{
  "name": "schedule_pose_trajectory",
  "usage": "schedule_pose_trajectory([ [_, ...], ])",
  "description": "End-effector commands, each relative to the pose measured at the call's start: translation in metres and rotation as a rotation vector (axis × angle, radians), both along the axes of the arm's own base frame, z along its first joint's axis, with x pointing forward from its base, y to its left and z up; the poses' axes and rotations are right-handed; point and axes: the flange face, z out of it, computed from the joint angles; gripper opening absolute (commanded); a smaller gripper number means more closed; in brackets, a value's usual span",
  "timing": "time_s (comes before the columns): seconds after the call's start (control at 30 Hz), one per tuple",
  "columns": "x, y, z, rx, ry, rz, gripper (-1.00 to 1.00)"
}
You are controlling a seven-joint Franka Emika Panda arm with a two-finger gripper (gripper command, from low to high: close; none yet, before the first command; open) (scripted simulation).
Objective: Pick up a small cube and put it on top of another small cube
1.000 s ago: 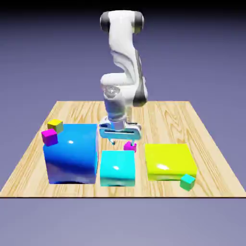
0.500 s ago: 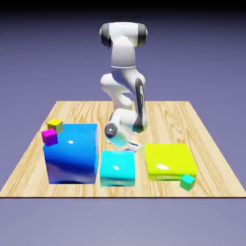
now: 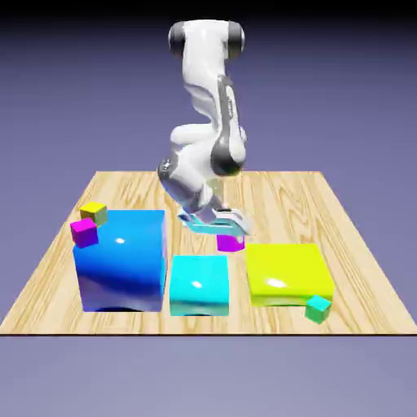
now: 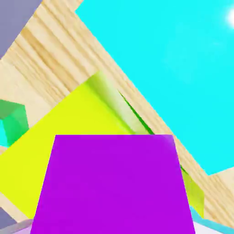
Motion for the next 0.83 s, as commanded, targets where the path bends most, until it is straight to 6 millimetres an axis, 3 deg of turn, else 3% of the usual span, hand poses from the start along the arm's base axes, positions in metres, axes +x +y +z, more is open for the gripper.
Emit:
schedule_pose_trajectory([
  [0.0, 0.007, -0.015, 0.005, 0.009, 0.027, -0.055, -1.00],
  [0.13, 0.020, -0.110, 0.029, 0.052, 0.128, -0.335, -1.00],
  [0.23, 0.014, -0.183, 0.048, 0.081, 0.202, -0.537, -1.00],
  [0.43, -0.034, -0.324, 0.092, 0.130, 0.352, -0.924, -1.00],
  [0.5, -0.050, -0.358, 0.120, 0.152, 0.355, -1.028, -1.00],
  [0.57, -0.051, -0.360, 0.122, 0.154, 0.354, -1.036, -1.00],
  [0.67, -0.037, -0.333, 0.072, 0.155, 0.354, -1.036, -1.00],
  [0.7, -0.036, -0.330, 0.066, 0.154, 0.354, -1.036, -1.00],
  [0.73, -0.036, -0.330, 0.066, 0.154, 0.354, -1.036, 1.00],
  [0.77, -0.036, -0.330, 0.066, 0.154, 0.354, -1.036, 1.00],
  [0.8, -0.039, -0.340, 0.083, 0.156, 0.353, -1.035, 1.00],
])
